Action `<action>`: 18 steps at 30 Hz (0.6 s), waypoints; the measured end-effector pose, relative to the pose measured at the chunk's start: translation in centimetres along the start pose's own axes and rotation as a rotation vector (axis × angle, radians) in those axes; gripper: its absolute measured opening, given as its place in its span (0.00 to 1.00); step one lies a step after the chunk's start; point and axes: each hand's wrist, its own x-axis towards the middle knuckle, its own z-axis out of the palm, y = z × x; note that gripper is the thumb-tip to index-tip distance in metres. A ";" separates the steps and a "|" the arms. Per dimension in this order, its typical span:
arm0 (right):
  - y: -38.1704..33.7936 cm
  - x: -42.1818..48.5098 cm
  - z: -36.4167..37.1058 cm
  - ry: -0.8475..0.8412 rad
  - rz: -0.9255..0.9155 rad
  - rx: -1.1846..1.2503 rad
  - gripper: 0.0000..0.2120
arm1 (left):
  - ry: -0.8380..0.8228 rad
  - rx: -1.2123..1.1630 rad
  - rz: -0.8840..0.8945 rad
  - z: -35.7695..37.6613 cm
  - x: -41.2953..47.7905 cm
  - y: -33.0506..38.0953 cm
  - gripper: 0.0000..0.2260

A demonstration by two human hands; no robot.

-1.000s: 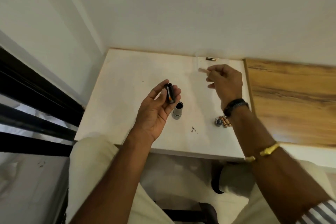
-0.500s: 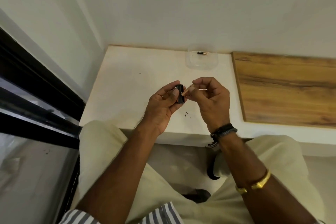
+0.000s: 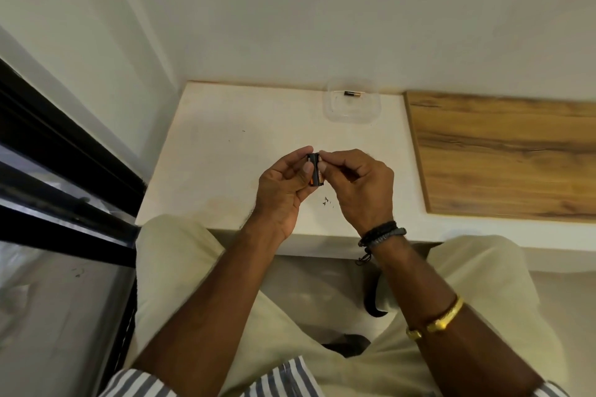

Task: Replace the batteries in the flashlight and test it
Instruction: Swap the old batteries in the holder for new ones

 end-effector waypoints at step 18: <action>2.8 4.8 0.3 0.135 0.278 0.190 0.08 | 0.005 -0.109 -0.053 0.4 2.8 2.6 0.15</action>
